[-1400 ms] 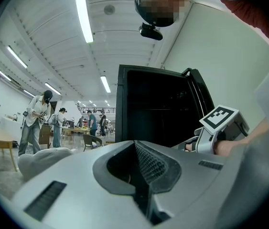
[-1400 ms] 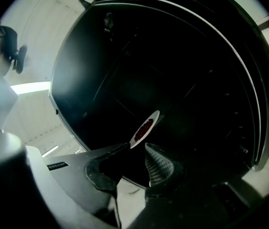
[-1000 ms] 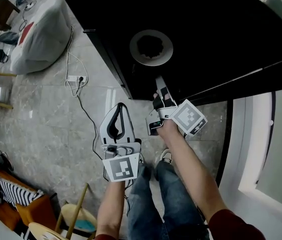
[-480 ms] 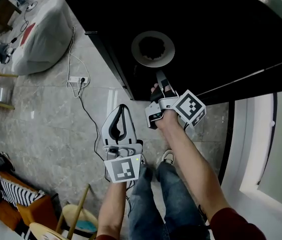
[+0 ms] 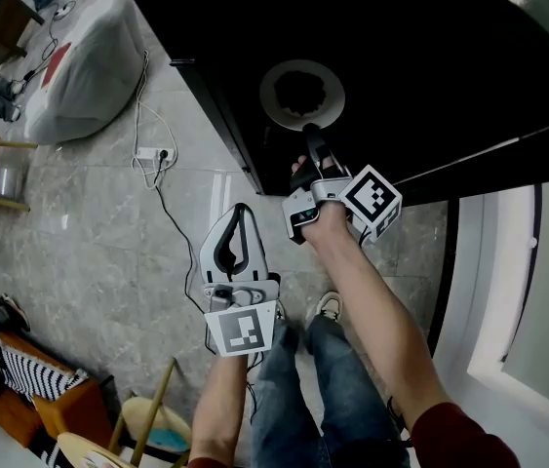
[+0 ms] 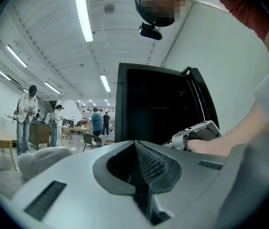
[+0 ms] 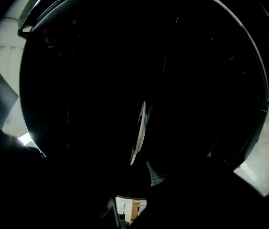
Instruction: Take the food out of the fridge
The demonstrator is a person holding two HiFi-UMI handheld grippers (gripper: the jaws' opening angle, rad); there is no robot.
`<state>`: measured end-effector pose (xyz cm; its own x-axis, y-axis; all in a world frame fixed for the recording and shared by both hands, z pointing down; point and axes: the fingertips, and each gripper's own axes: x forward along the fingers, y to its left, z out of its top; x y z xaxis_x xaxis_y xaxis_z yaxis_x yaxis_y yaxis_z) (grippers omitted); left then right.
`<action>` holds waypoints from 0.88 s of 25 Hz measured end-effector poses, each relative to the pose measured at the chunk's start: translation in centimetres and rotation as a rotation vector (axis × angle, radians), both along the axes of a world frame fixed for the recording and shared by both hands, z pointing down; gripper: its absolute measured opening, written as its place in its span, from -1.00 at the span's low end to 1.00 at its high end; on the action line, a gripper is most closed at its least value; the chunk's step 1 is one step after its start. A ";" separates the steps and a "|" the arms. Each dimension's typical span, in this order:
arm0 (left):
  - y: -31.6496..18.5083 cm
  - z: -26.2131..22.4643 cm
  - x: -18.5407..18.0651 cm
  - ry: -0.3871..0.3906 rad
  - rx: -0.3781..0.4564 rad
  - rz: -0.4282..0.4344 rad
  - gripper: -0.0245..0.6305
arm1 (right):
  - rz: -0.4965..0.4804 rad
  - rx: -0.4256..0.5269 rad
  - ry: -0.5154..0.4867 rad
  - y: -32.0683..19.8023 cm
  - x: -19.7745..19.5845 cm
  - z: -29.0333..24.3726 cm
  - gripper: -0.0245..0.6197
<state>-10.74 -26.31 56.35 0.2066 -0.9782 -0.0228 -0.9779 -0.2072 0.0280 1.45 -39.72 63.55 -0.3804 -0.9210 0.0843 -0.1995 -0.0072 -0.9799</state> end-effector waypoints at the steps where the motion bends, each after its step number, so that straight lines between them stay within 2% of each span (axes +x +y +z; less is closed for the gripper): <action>1: 0.0 0.0 0.0 0.000 0.001 0.000 -0.89 | 0.001 -0.003 -0.003 -0.1 0.0 0.0 -0.59; 9: -0.3 -0.1 -0.1 0.001 0.000 -0.002 -0.89 | 0.024 -0.051 -0.081 -0.9 0.0 0.8 -0.59; 18: -0.5 0.1 -0.1 -0.003 -0.003 0.000 -0.89 | 0.043 -0.065 -0.104 -1.3 0.2 1.2 -0.59; 22: -0.7 0.3 0.1 -0.007 -0.006 0.001 -0.89 | 0.049 -0.064 -0.114 -1.4 0.3 1.0 -0.67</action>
<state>-10.66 -26.97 56.63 0.2073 -0.9781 -0.0158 -0.9780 -0.2076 0.0223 1.73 -41.07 64.53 -0.3460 -0.9327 0.1022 -0.0844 -0.0775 -0.9934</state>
